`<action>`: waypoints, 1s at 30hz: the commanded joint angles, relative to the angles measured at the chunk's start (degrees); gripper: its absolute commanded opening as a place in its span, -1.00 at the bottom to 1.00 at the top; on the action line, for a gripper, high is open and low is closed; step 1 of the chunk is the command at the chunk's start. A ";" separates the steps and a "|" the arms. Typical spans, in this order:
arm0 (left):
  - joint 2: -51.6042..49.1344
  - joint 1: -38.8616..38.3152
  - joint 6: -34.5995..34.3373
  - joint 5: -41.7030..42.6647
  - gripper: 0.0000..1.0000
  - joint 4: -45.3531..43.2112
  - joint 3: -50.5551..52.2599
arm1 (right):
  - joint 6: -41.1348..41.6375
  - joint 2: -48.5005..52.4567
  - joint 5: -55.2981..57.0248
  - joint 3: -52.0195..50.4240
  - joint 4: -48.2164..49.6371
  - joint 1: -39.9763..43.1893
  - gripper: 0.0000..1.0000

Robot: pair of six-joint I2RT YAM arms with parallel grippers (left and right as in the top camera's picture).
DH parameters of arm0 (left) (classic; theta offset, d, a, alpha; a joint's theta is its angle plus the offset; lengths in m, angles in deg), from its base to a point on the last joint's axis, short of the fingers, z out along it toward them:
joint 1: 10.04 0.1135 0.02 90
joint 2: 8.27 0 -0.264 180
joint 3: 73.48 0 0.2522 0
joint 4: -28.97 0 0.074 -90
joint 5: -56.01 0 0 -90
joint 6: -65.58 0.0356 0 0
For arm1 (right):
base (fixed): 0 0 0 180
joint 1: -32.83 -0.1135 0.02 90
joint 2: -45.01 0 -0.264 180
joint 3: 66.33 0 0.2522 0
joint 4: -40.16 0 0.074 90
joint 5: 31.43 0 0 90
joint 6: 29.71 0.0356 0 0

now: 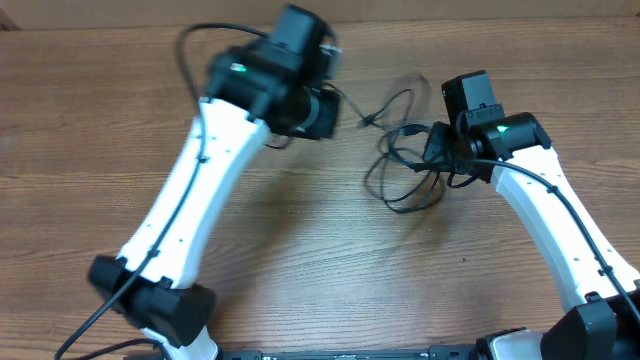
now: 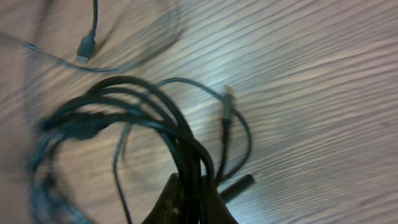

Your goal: Untangle cables

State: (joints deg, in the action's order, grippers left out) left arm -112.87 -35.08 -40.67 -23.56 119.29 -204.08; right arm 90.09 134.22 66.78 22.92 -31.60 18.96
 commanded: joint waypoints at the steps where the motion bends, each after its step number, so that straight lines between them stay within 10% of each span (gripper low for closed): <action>1: 3.91 4.61 1.09 -3.87 -0.92 1.36 -1.16 | 3.45 -0.13 6.34 1.05 0.26 0.11 -0.92; 7: 4.37 10.27 0.68 0.76 -0.92 2.69 -1.09 | -0.17 -0.13 -3.89 1.05 3.74 0.11 -0.93; 11: 4.26 10.27 1.09 2.97 -0.92 2.51 -0.96 | -23.61 -0.13 -43.01 1.05 10.40 0.04 -0.92; 14: 4.22 9.94 1.07 3.17 -0.91 2.60 -0.92 | -25.79 -0.13 -56.63 1.05 13.86 0.04 -0.92; 21: 4.20 9.97 1.07 4.28 -0.35 2.97 -0.15 | -25.81 -0.13 -62.20 1.05 16.24 0.07 -0.92; 30: 2.58 9.94 4.00 16.85 -0.32 2.16 2.40 | -25.14 -0.13 -65.79 1.05 20.00 0.07 -0.92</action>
State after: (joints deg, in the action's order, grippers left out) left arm -109.63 -24.67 -39.40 -14.75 121.89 -202.57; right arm 65.61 134.36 4.40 22.92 -12.19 18.92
